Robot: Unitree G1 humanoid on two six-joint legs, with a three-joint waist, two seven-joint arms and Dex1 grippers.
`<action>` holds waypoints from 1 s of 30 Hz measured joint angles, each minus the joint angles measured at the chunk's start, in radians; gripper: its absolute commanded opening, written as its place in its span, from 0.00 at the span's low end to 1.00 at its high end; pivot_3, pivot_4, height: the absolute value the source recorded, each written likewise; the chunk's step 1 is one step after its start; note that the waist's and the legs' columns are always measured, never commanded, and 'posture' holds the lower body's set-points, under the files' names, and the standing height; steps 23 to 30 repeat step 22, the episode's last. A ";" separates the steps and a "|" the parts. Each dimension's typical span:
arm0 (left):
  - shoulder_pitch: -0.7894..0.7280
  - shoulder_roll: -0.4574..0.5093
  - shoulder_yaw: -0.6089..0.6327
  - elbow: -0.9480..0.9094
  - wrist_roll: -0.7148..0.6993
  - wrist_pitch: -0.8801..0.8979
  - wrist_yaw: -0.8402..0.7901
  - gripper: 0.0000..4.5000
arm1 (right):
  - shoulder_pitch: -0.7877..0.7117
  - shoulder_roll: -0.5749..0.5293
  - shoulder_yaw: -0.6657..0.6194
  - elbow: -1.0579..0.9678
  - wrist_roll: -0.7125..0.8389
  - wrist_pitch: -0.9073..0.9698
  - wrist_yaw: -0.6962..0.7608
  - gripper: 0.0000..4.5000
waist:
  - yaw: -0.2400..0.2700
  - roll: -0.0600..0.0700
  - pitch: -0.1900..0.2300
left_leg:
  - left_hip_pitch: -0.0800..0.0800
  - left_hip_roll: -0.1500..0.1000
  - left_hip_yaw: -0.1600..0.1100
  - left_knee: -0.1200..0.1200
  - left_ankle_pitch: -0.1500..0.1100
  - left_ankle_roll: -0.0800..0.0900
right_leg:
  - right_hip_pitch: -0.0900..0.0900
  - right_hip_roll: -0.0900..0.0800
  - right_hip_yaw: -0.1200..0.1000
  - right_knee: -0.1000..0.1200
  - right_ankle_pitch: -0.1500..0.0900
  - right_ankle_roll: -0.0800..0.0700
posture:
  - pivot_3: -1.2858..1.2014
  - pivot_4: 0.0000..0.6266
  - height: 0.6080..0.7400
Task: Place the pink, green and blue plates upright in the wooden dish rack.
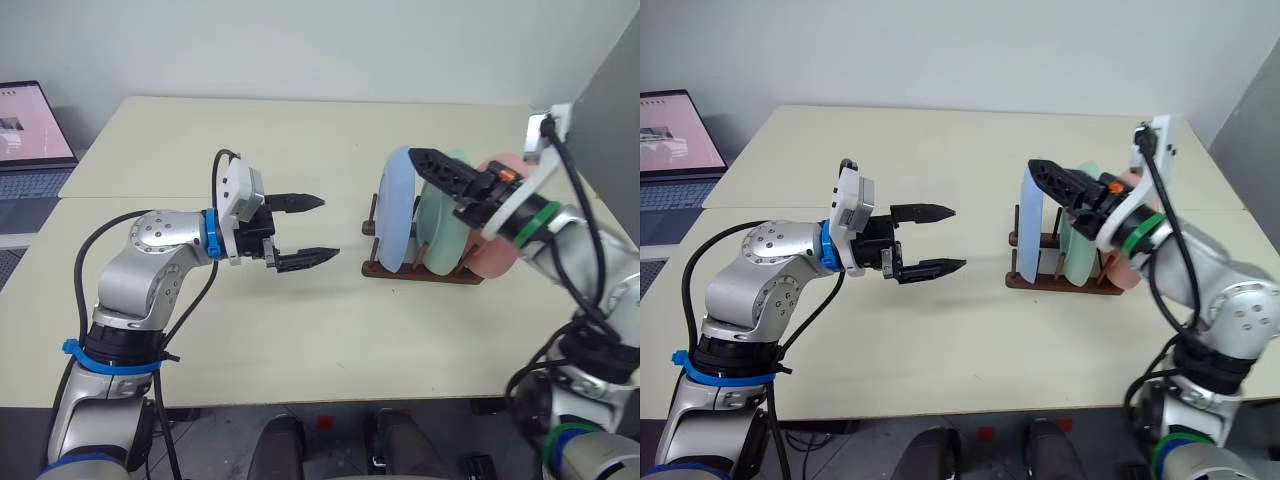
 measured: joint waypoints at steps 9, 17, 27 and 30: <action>0.079 0.150 0.020 -0.009 0.119 -0.025 0.035 1.00 | 0.223 -0.671 -0.023 -0.051 -0.261 -0.089 0.700 1.00 | 0.005 0.001 0.001 | -0.001 0.001 -0.001 -0.006 0.000 0.001 | 0.000 0.000 0.000 -0.009 0.000 0.000 | 0.52 0.24 0.95; 0.201 0.297 0.055 -0.111 0.184 0.051 0.059 1.00 | 0.689 -0.923 -0.193 0.119 -0.880 -0.499 1.403 1.00 | 0.004 0.001 0.000 | 0.002 0.000 0.001 -0.006 -0.001 0.001 | 0.001 -0.001 0.000 -0.011 0.001 0.002 | 0.52 0.24 0.95; 0.266 0.329 0.088 -0.140 0.186 0.062 0.061 1.00 | 0.726 -0.938 -0.222 0.221 -1.032 -0.638 1.564 1.00 | 0.004 0.001 0.000 | 0.006 0.001 0.002 -0.006 -0.001 0.001 | 0.003 -0.001 -0.001 -0.010 -0.001 -0.005 | 0.52 0.24 0.95; 0.266 0.329 0.088 -0.140 0.186 0.062 0.061 1.00 | 0.726 -0.938 -0.222 0.221 -1.032 -0.638 1.564 1.00 | 0.004 0.001 0.000 | 0.006 0.001 0.002 -0.006 -0.001 0.001 | 0.003 -0.001 -0.001 -0.010 -0.001 -0.005 | 0.52 0.24 0.95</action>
